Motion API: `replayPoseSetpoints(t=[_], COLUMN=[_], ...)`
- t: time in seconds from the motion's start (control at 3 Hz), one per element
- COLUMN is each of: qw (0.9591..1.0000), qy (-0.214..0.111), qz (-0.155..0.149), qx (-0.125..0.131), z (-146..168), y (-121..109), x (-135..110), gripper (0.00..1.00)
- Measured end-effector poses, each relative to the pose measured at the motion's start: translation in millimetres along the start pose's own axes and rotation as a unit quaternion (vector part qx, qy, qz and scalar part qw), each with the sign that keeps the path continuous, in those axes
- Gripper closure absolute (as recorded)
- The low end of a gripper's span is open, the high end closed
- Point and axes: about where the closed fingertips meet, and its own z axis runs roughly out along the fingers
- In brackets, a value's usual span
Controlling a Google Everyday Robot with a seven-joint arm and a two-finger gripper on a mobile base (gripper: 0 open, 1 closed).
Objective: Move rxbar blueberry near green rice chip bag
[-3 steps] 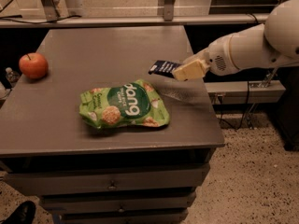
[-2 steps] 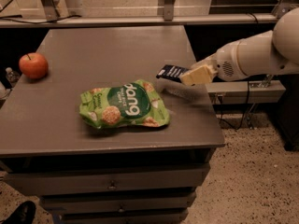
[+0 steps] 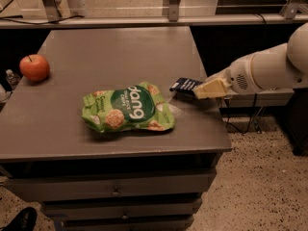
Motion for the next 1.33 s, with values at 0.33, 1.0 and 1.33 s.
replayPoseSetpoints(t=[0.33,1.0,1.33], qw=[0.9999,0.9998,0.9997], qy=[0.009,0.019,0.019], qz=[0.010,0.005,0.000], qx=[-0.001,-0.010,-0.013], z=[0,1,0], y=[0,7,11], x=[9,10,6], gripper=[0.59,0.13,0.00])
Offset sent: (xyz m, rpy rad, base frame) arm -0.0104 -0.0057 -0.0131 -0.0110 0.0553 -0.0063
